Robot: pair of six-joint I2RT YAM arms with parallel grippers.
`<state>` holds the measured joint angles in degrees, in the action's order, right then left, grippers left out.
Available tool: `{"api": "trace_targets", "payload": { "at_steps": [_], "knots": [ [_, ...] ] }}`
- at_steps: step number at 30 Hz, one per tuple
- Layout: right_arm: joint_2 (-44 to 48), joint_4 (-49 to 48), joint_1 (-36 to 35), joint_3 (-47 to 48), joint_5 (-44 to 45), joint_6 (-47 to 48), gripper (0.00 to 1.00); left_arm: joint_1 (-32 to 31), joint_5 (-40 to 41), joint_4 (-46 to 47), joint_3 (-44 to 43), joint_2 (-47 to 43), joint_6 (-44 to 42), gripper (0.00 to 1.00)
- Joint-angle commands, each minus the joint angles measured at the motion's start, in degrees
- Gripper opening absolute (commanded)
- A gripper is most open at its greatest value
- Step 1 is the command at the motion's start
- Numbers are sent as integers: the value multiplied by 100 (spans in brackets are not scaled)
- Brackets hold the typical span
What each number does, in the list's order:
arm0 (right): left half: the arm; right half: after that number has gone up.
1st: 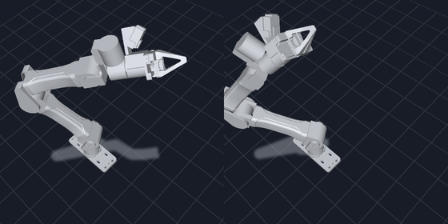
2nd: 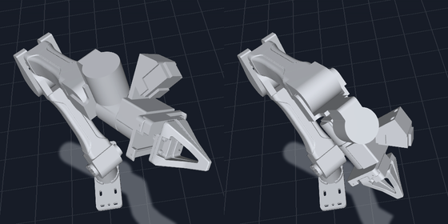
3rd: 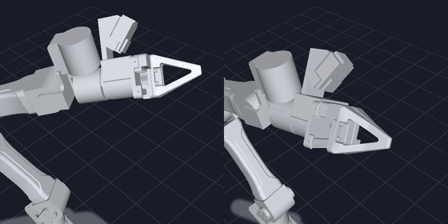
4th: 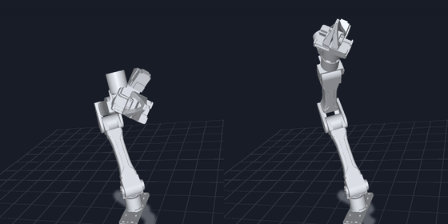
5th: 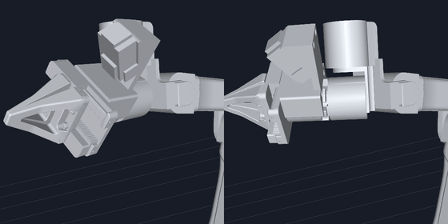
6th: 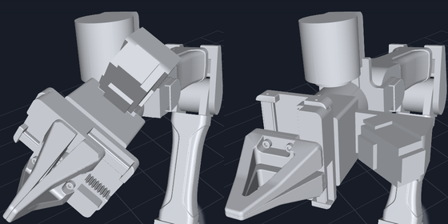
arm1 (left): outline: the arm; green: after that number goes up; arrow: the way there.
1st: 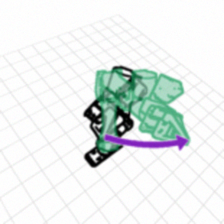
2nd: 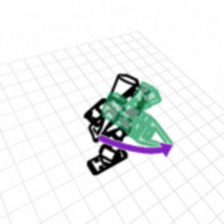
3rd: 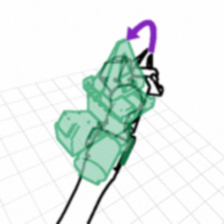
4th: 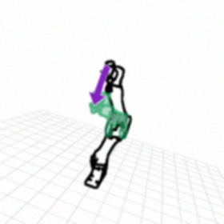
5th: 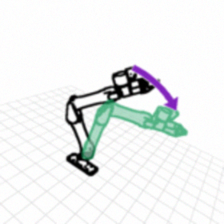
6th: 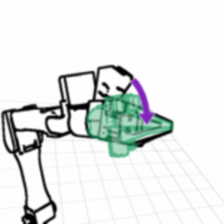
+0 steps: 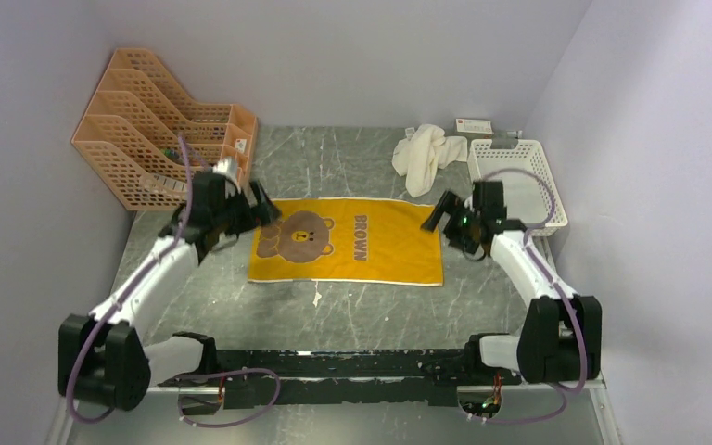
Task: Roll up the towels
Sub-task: Flatten out the towel at the center of the board, then fold the towel at the center of the board.
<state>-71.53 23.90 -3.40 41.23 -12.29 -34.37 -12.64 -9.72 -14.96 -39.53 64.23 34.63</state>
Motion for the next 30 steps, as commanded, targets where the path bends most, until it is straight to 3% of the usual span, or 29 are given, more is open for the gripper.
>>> {"api": "trace_targets", "payload": {
  "at_steps": [1,5,10,18,24,30],
  "knots": [
    [-715,-538,279,1087,103,200,93,458,-448,-553,-1703,911,-1574,100],
    [-1369,-1716,424,1311,-244,205,92,1180,-1625,-1183,-3064,2183,-2736,96],
    [-2295,-1537,472,2098,52,841,89,1361,-1796,-1684,-4107,3354,-3286,84],
    [-2899,-1877,485,2107,82,1057,79,1316,-2336,-1131,-3683,3427,-3440,74],
    [-3338,-2057,478,2103,143,1149,62,1053,-2108,-701,-2965,2675,-3355,73],
    [-3617,-1924,313,2252,497,1334,54,671,-1438,-400,-2337,2701,-3071,67]
  ]
}}
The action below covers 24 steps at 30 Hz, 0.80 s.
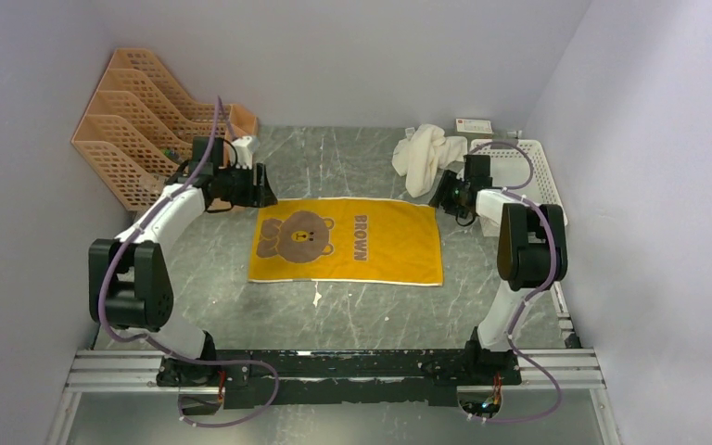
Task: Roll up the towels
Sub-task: Fold the towel at the center of the board.
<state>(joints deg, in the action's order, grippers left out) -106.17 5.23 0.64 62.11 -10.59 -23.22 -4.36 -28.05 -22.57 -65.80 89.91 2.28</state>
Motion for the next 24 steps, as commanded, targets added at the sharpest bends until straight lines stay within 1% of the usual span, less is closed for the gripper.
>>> {"api": "trace_targets", "payload": {
  "at_steps": [1,5,10,12,15,19,22,23,24],
  "knots": [
    [-176,-32,-124,184,385,254,53,-182,505,366,290,185,181,65],
    [-261,106,-329,294,819,432,48,-188,804,350,41,328,195,65],
    [-427,423,-799,559,1567,771,45,-188,1004,228,-338,545,124,64],
    [-452,487,-889,578,1744,830,45,-188,1070,213,-377,587,108,64],
    [-495,566,-937,575,1923,899,41,-188,1116,243,-321,594,95,64],
    [-581,857,-997,698,2252,889,34,-188,1122,214,-285,579,79,64],
    [-598,883,-1021,644,2420,828,30,-179,1183,178,-337,571,43,64],
    [-624,875,-1022,629,2438,802,26,-179,1196,149,-374,587,22,64],
    [-658,873,-1020,624,2450,788,18,-179,1213,121,-405,608,4,64]
  ]
}}
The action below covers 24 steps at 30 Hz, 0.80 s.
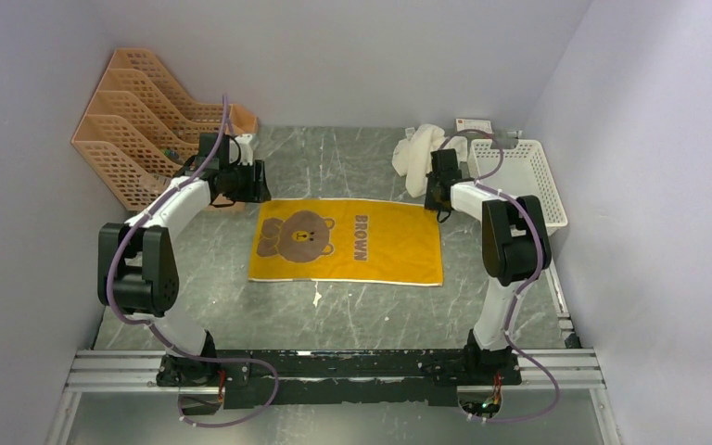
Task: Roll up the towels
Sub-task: Fold the towel at the center of the board.
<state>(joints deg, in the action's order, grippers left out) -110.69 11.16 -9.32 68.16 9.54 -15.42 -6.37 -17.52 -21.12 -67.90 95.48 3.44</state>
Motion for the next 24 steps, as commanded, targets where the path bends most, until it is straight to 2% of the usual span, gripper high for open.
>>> {"api": "trace_targets", "payload": {
  "at_steps": [1,2,8,13,16,24],
  "knots": [
    [-249,282,-21,26,451,-1,9,22,169,-31,-216,76,-123,64],
    [-270,285,-23,45,466,-16,0,22,164,-20,-223,95,-128,64],
    [-240,250,-18,332,360,4,0,22,63,256,-207,382,-54,65],
    [-173,303,121,708,99,13,0,18,-51,370,-691,958,-95,64],
    [-135,349,146,898,-65,3,0,14,-51,460,-954,1332,-69,50],
    [150,313,150,763,-224,8,0,13,98,700,-1043,1793,34,43]
  ]
}}
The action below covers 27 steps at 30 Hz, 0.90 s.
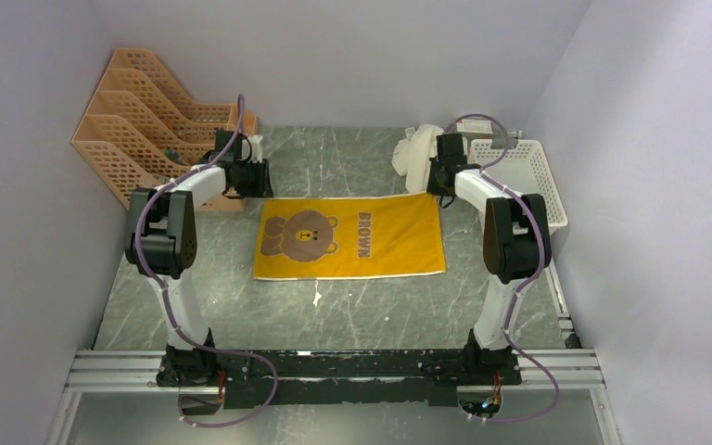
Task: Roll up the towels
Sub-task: Fold the towel at the center of the board.
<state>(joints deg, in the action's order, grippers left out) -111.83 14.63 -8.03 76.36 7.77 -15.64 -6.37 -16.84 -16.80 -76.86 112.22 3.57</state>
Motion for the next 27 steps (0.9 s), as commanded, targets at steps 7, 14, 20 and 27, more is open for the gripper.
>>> {"api": "trace_targets", "payload": {
  "at_steps": [7,14,20,27],
  "knots": [
    [277,-4,21,-46,-147,4,0,-11,286,251,-43,225,-12,44],
    [306,13,22,-55,-179,4,0,-146,602,194,-74,364,-143,48],
    [363,18,26,-99,-135,18,0,-239,819,129,-108,489,-172,47],
    [431,6,29,-144,-135,17,0,-277,938,124,-106,589,-205,33]
  ]
}}
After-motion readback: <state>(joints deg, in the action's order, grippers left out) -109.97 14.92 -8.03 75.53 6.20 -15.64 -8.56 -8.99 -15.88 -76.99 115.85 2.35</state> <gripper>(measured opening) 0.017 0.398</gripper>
